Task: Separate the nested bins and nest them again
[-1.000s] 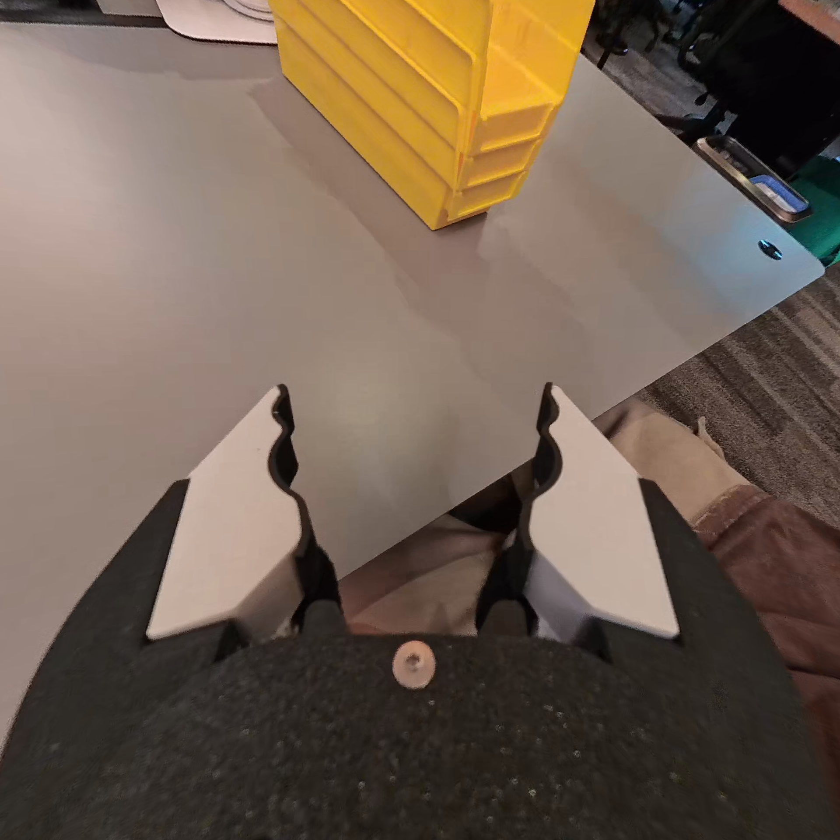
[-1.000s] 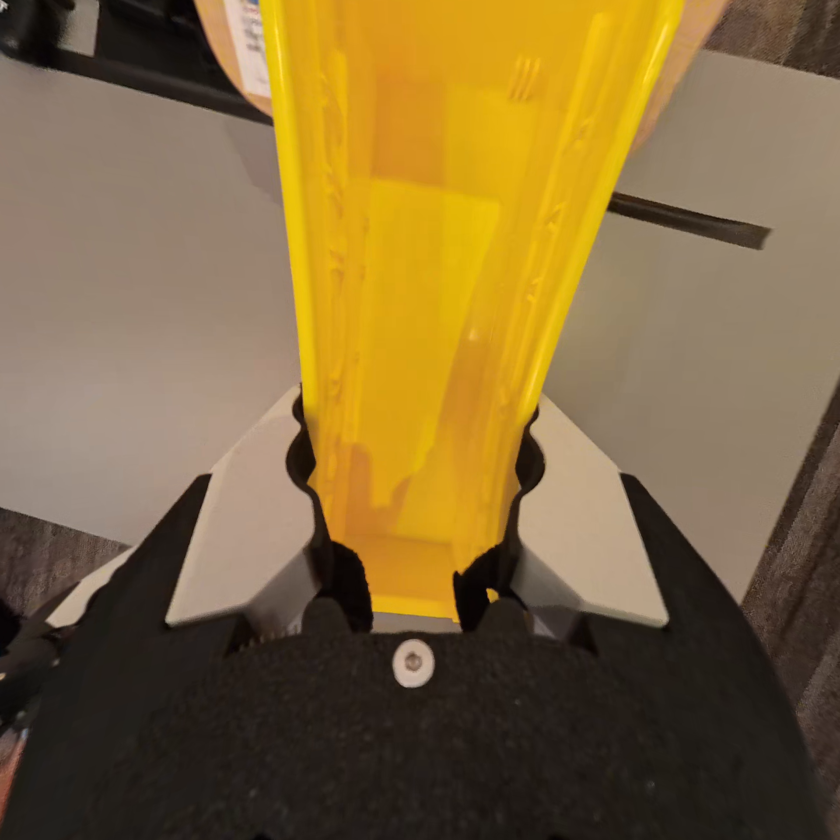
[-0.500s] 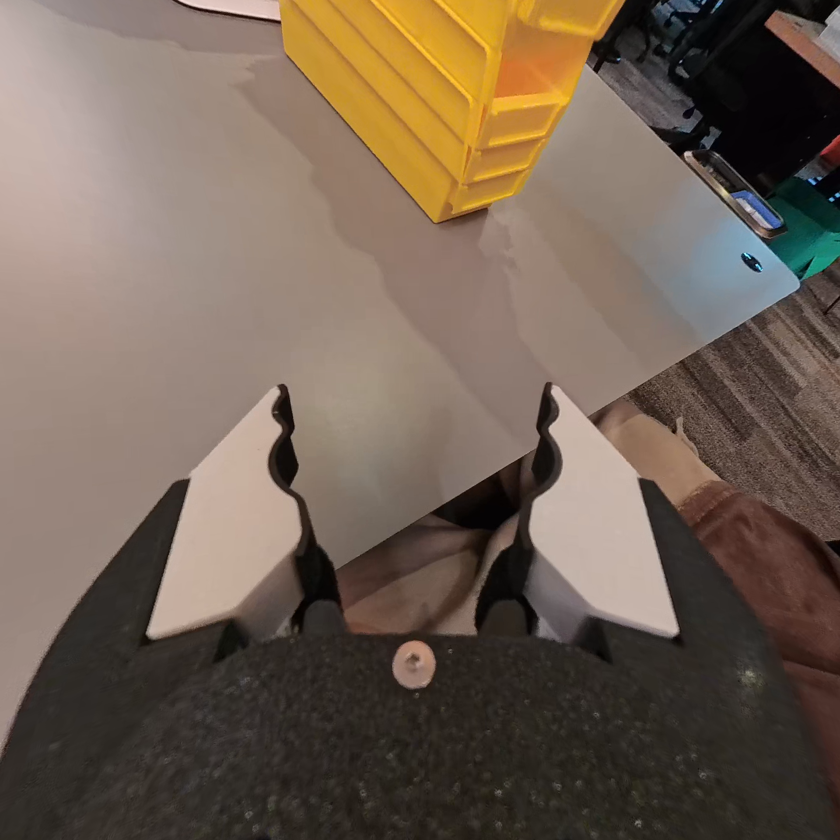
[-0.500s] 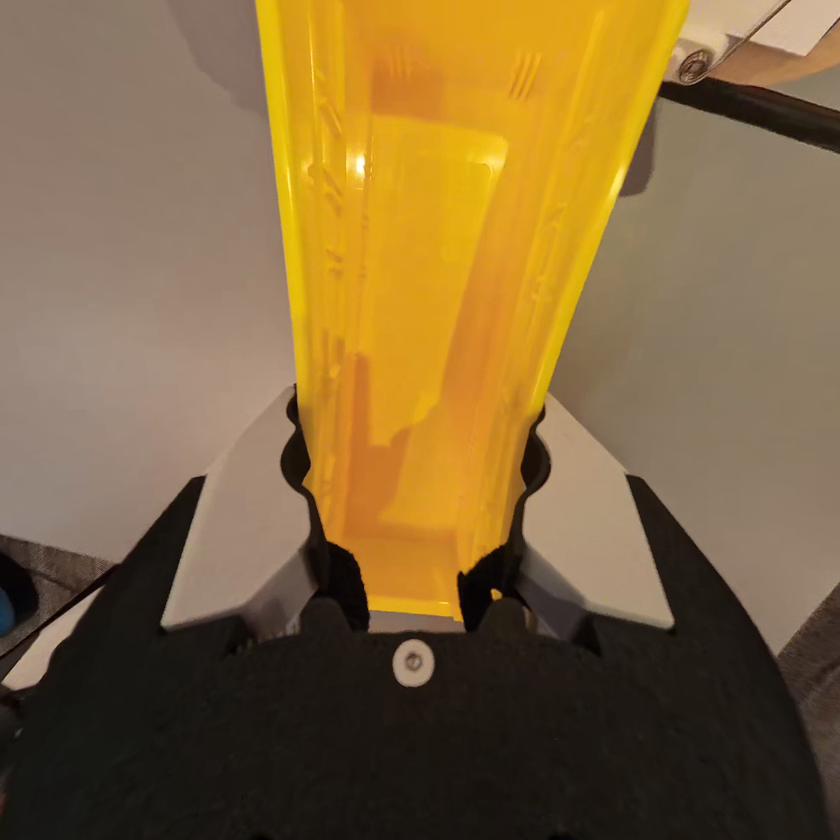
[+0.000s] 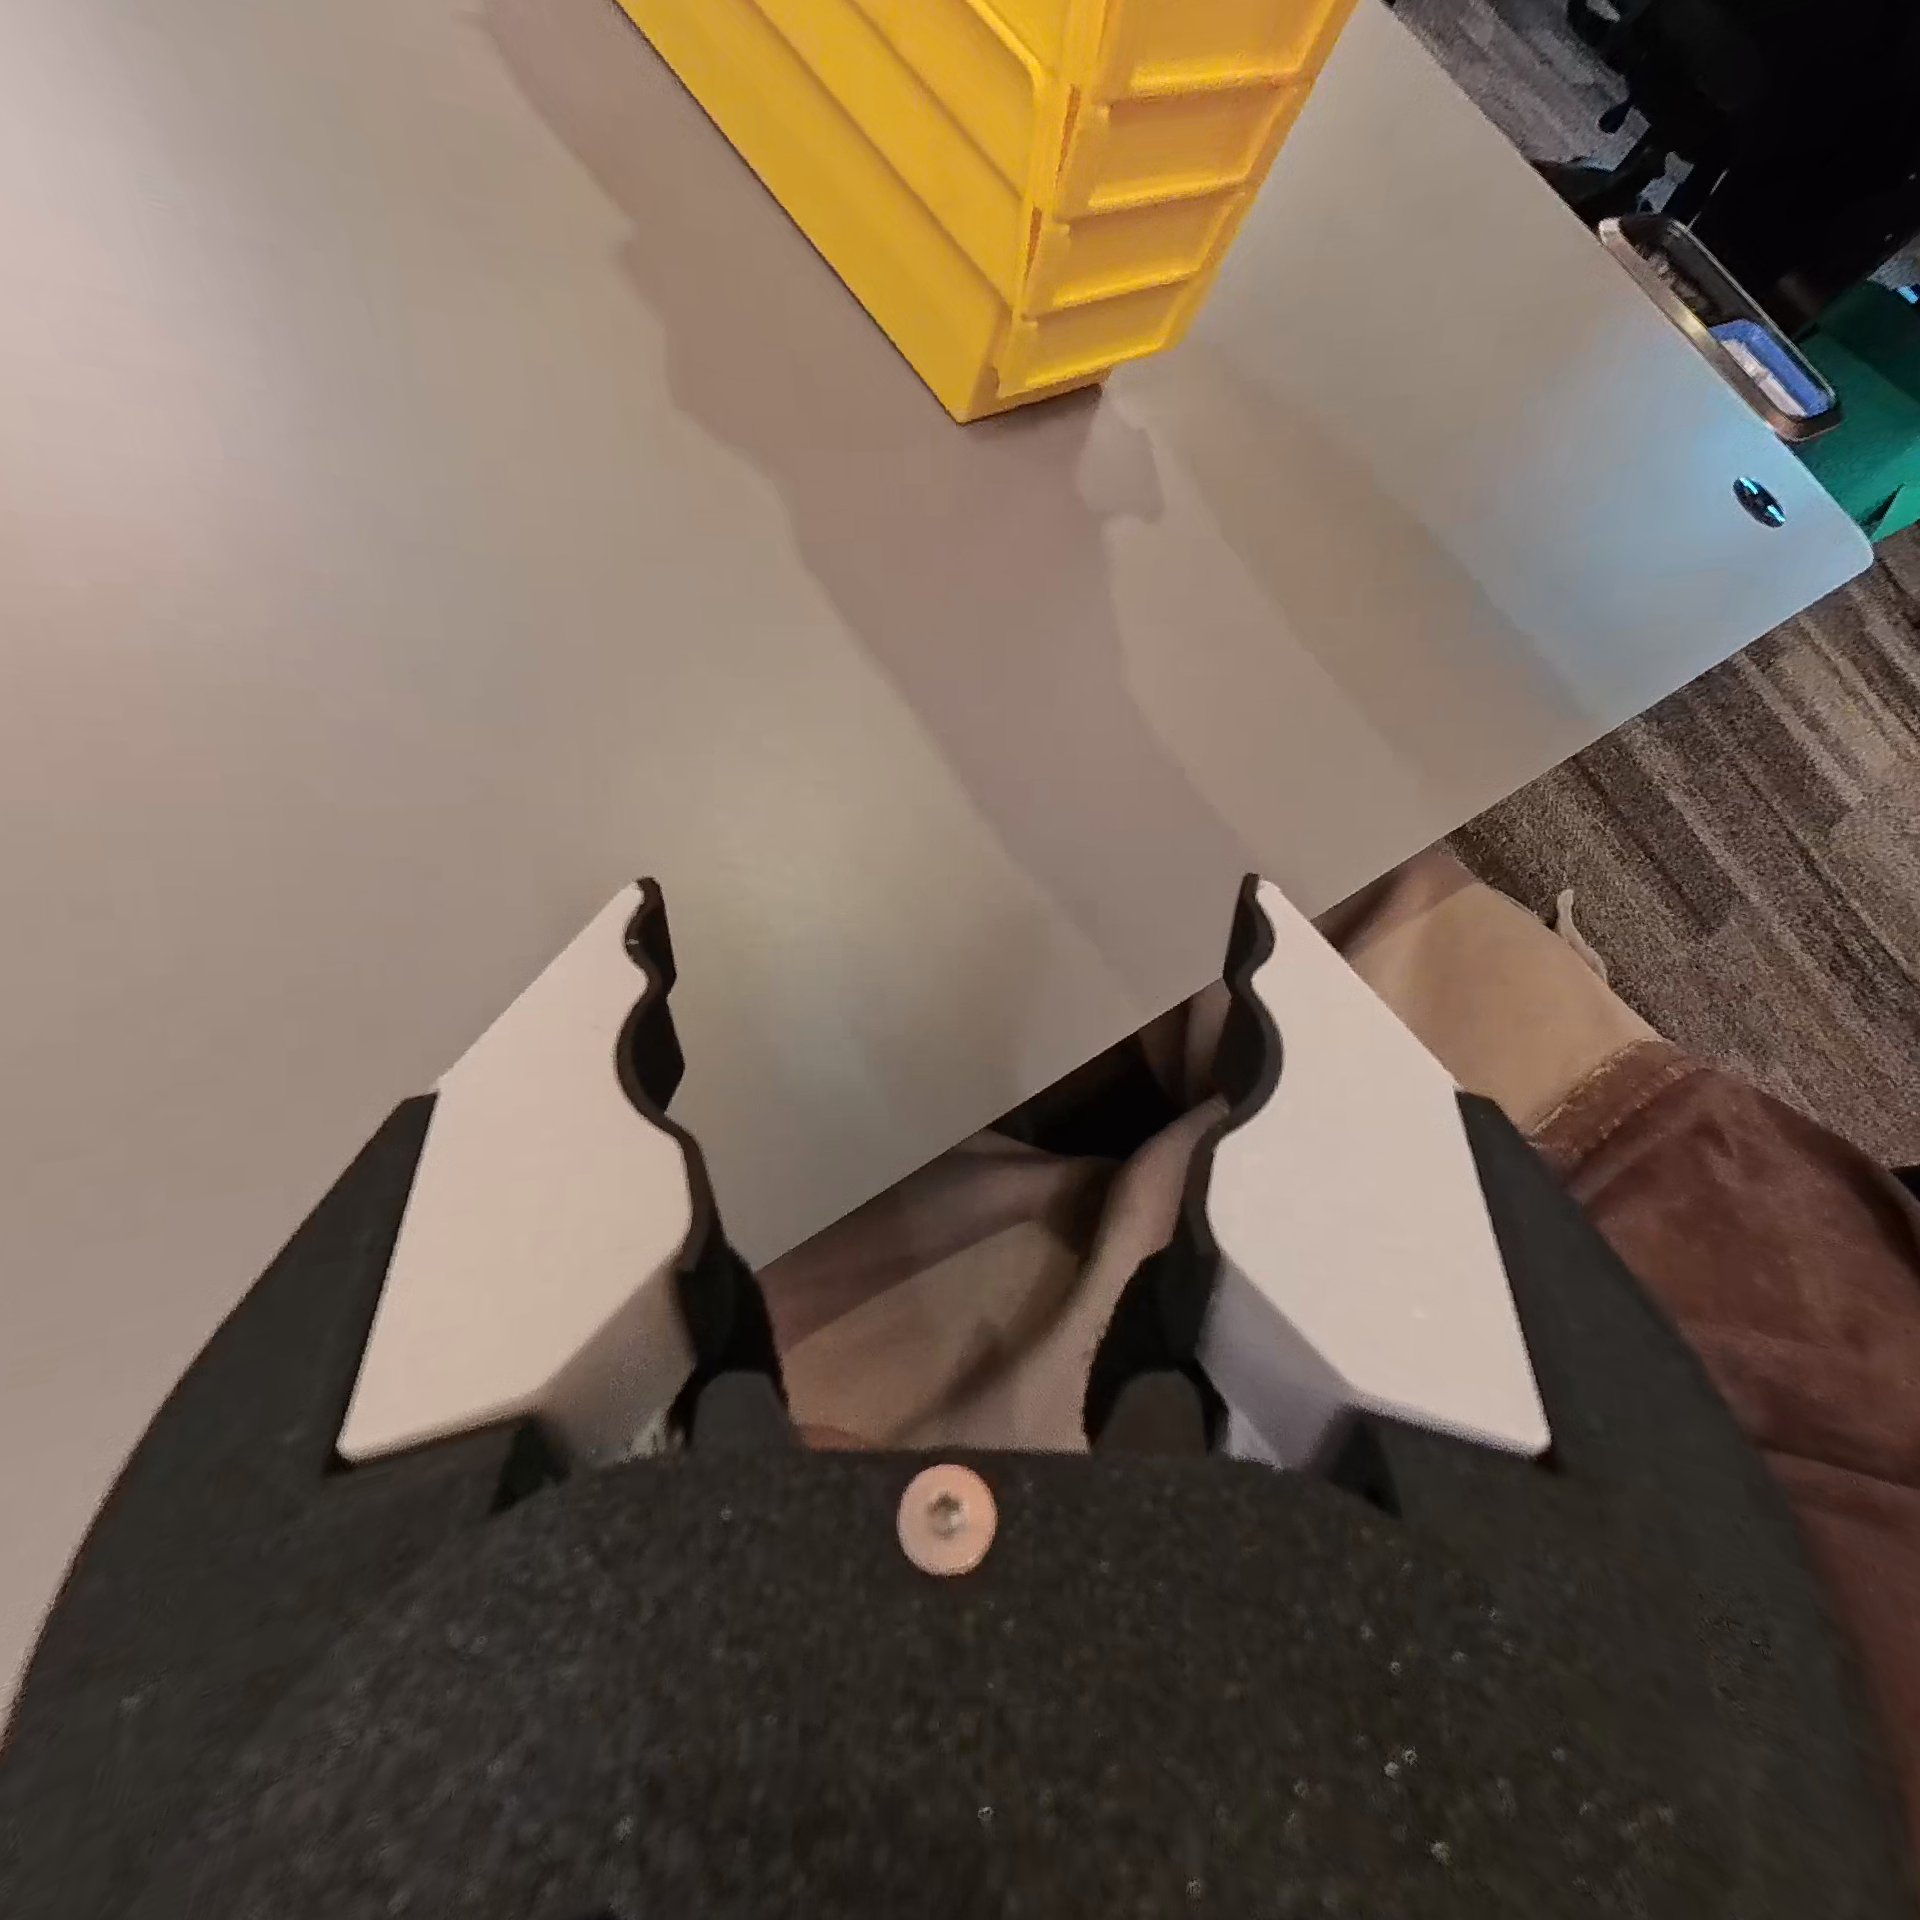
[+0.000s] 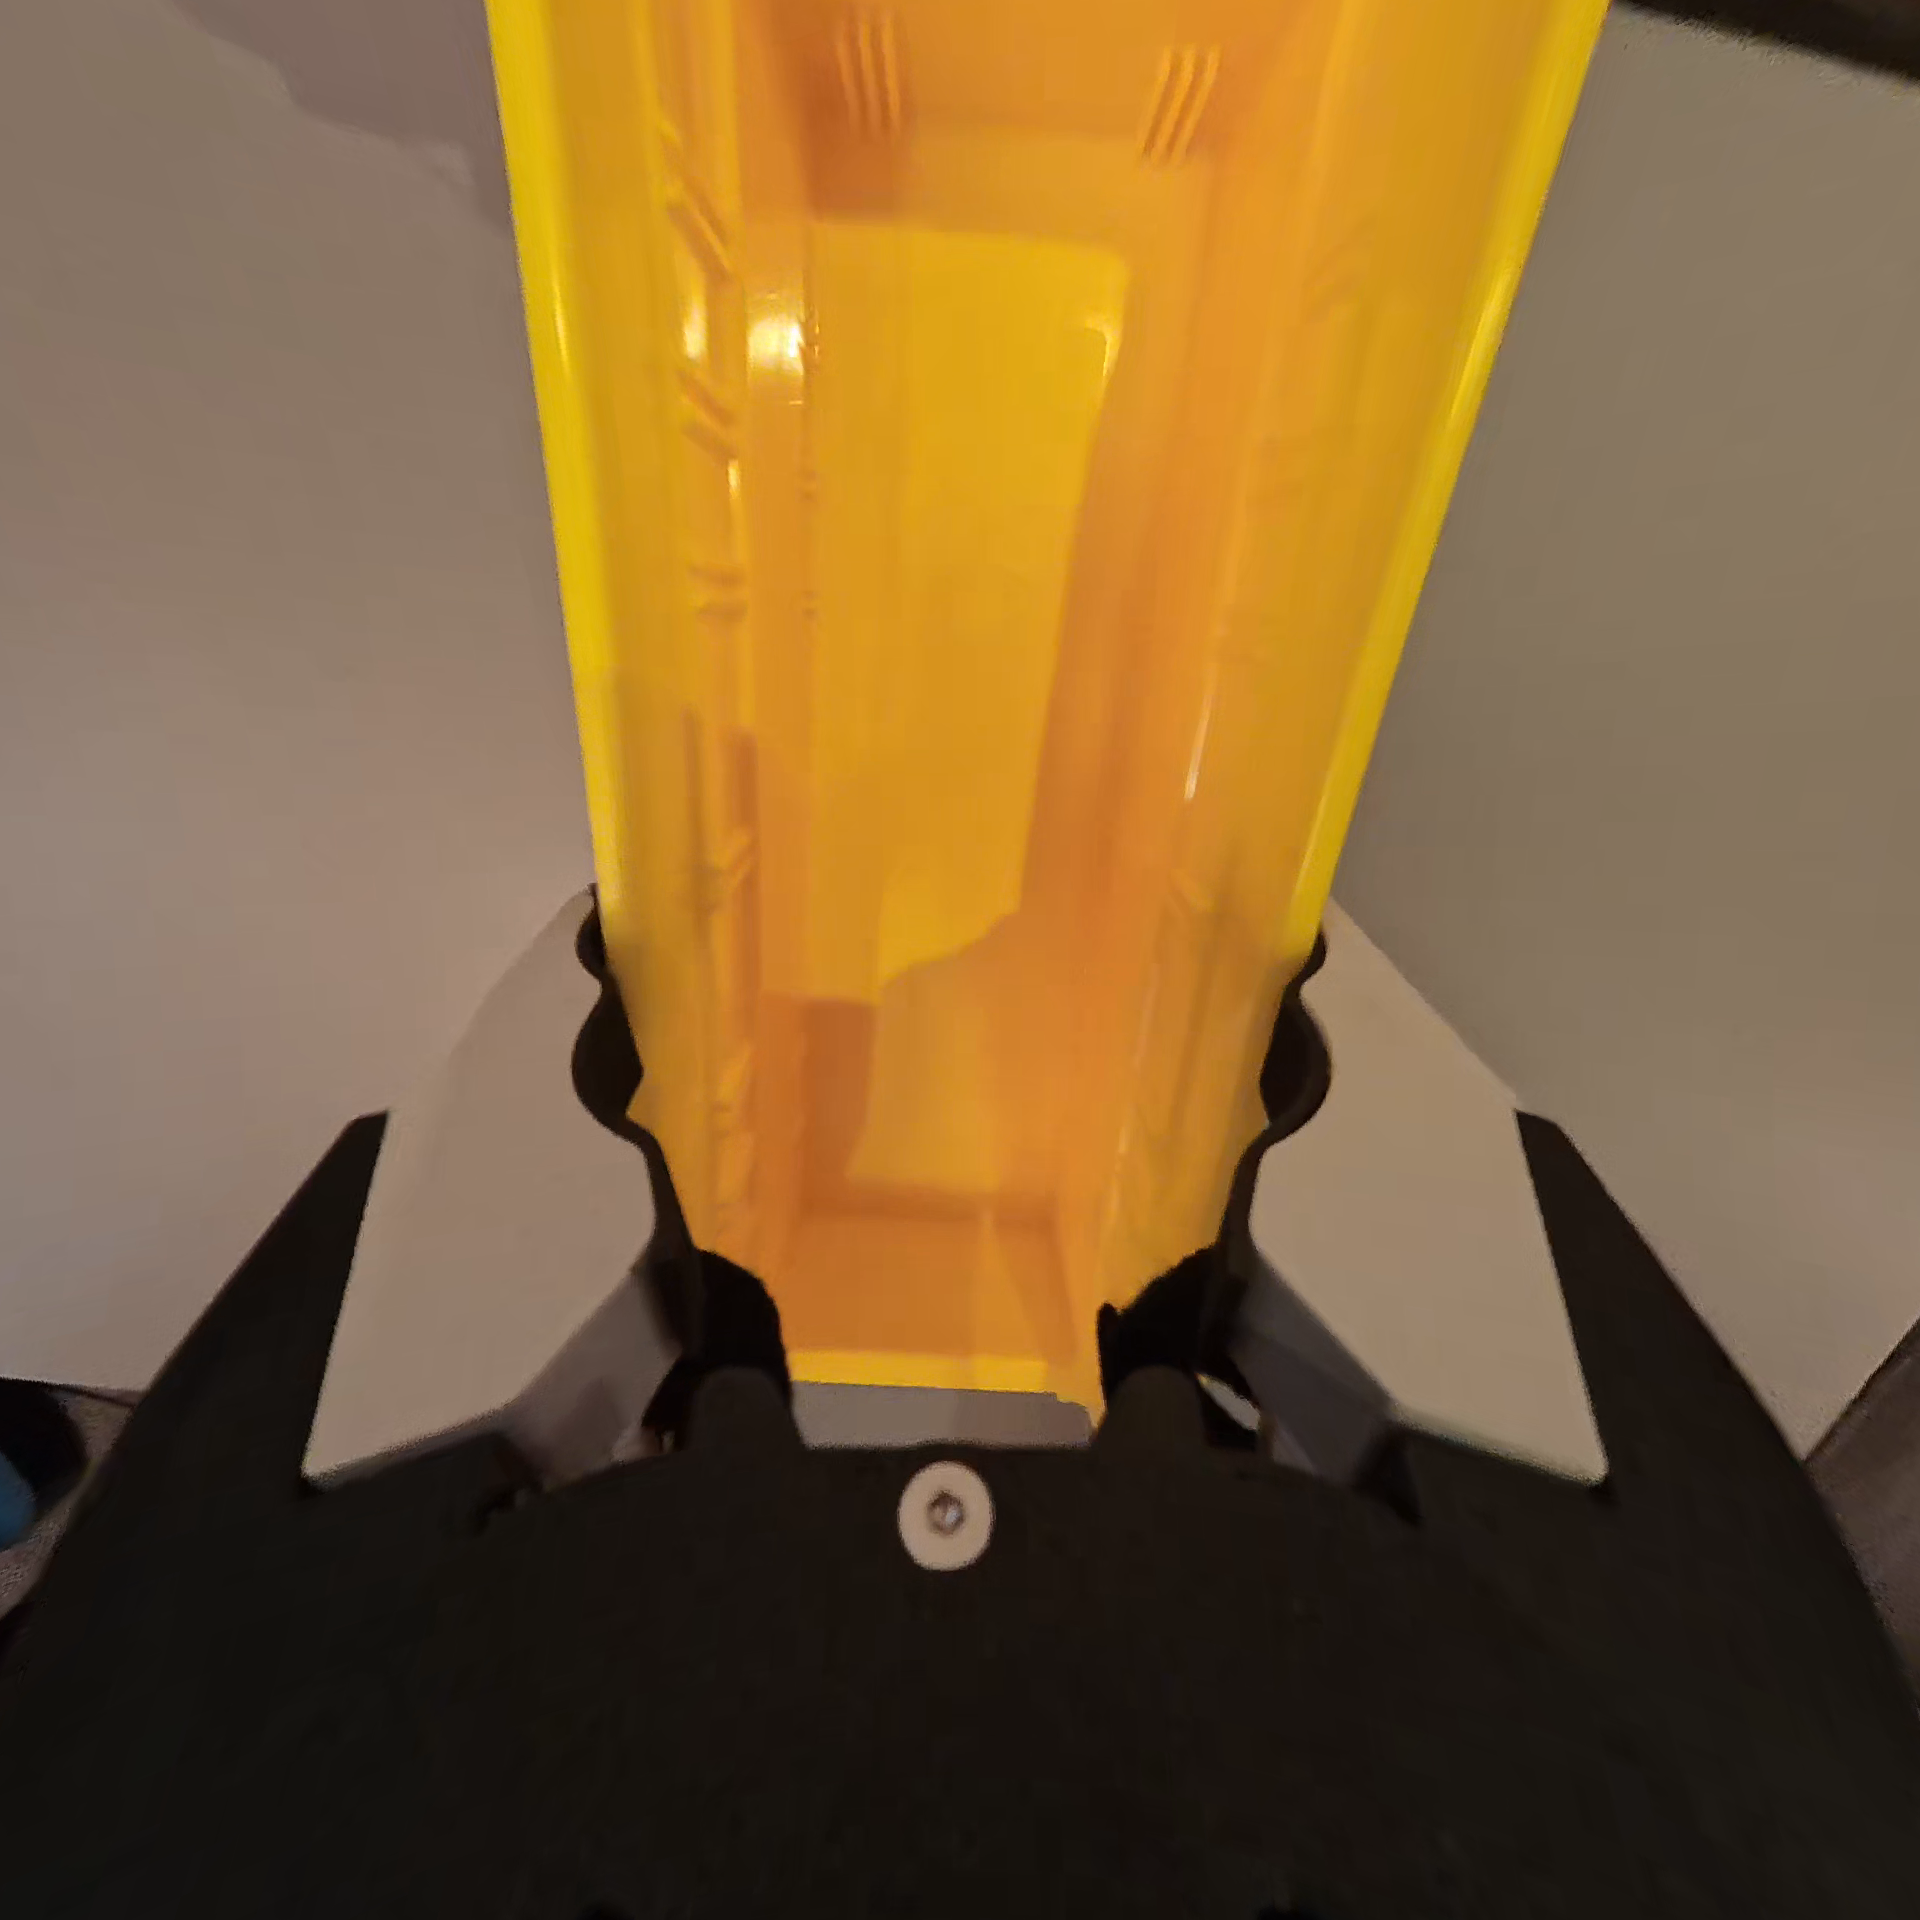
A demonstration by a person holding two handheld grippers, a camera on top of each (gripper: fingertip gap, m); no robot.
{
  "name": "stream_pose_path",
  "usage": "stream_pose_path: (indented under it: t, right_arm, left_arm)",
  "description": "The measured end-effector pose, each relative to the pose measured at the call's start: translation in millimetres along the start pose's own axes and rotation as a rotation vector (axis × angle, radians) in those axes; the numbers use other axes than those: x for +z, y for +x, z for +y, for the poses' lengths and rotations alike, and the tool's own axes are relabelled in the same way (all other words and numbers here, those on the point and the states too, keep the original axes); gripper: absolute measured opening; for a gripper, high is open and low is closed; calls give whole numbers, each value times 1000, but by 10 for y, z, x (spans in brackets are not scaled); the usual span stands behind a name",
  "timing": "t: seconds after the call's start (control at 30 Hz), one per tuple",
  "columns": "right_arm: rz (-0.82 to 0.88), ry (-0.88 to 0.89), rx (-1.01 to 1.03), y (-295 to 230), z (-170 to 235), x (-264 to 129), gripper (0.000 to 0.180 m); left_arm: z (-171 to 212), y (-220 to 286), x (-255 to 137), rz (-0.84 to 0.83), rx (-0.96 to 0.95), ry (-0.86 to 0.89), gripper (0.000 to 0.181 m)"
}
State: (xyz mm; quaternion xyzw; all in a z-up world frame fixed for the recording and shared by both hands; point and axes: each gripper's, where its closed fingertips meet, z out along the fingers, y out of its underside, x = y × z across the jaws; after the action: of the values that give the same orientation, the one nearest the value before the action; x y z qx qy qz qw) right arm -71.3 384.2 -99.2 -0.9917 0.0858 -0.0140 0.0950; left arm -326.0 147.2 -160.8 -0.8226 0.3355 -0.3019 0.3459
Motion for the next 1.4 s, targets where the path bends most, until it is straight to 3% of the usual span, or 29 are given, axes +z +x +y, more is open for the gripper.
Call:
stream_pose_path:
  t: [0.13, 0.27, 0.4, 0.53, 0.63, 0.73, 0.9, 0.93, 1.03, 1.2, 1.27, 1.4]
  right_arm:
    - [13, -28, 29, -42, 96, 22, 133]
    - [26, -27, -50, -124, 168, 45, 154]
    - [-71, 145, -45, -197, 78, -194, 152]
    - [-154, 442, -96, -281, 87, -799, 153]
    - [-213, 702, -154, -431, 426, -1210, 148]
    - [-248, 988, -230, -584, 933, -1361, 144]
    - [-80, 1311, -209, -383, 1977, -1169, 103]
    - [-26, 1336, -225, -329, 2175, -1099, 94]
    - [-5, 1216, -326, -322, 2732, -679, 97]
    - [-9, 1094, -305, -19, 3466, -300, 96]
    - [-44, 1064, -238, 73, 3594, -243, 94]
    - [-25, 1069, -252, 116, 3508, -404, 94]
  left_arm:
    - [-6, 31, 7, 3, 9, 2, 104]
    - [-9, 36, -8, 0, 16, 7, 104]
    - [-16, 17, -20, -3, 7, 14, 104]
    - [-74, -43, -36, -36, 6, 41, 104]
    - [-98, -95, -41, -80, 14, 49, 103]
    - [-87, -104, -50, -98, 10, 49, 101]
    - [-95, -89, -97, -116, 16, 67, 100]
    - [-95, -81, -98, -118, 22, 68, 100]
    - [-125, -46, -88, -127, 53, 80, 99]
    - [-285, 38, -151, -185, 195, 166, 93]
    - [-407, 81, -237, -234, 280, 243, 81]
    - [-603, 23, -452, -436, 399, 406, 74]
